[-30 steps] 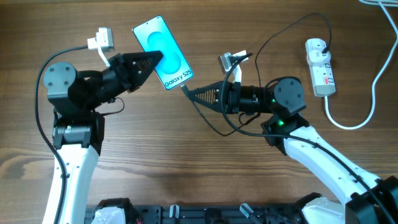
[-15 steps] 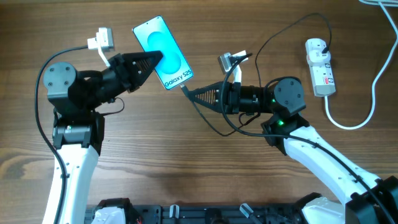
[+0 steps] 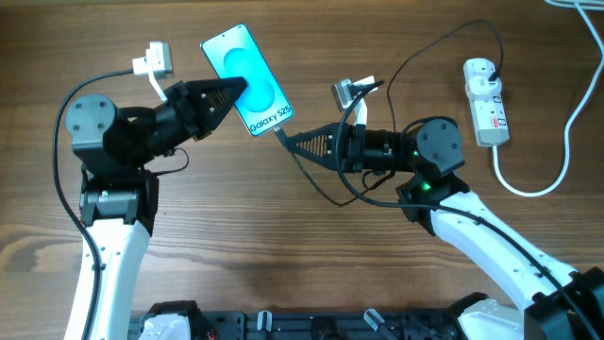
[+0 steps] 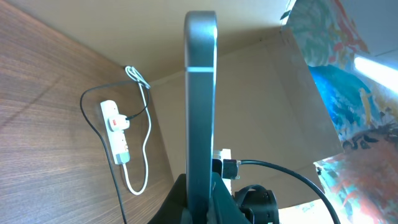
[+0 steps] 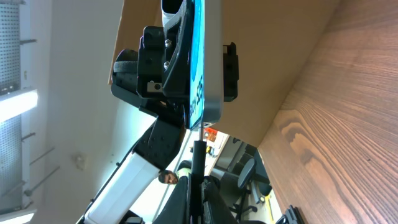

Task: Plug charger to phone and switch on socket

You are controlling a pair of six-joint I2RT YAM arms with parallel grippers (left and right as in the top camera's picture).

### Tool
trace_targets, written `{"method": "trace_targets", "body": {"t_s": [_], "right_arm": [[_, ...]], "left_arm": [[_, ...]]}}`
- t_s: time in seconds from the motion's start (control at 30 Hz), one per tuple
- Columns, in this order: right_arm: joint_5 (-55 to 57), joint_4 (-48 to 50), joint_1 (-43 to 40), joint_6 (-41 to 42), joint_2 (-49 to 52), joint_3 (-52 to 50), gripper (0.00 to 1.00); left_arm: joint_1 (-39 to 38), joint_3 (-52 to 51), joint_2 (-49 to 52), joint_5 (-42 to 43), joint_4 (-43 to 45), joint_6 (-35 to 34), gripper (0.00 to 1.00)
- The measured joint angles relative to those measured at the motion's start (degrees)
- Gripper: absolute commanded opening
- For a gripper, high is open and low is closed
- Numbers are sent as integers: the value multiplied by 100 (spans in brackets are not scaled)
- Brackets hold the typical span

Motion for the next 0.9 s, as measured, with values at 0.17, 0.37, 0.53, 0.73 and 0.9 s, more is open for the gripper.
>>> {"method": "trace_targets", "body": {"t_s": [0.17, 0.37, 0.53, 0.73, 0.9], "right_arm": [[42, -2, 2, -2, 0, 0, 4], [42, -48, 2, -4, 0, 0, 4], [44, -50, 37, -4, 0, 0, 5], [140, -50, 59, -4, 0, 0, 4], [210, -57, 68, -133, 0, 0, 5]], "left_arm": [[0, 0, 9, -20, 2, 0, 4], [0, 0, 11, -20, 2, 0, 4], [0, 0, 11, -17, 2, -2, 4], [0, 0, 11, -39, 2, -2, 4], [2, 0, 11, -63, 2, -2, 4]]}}
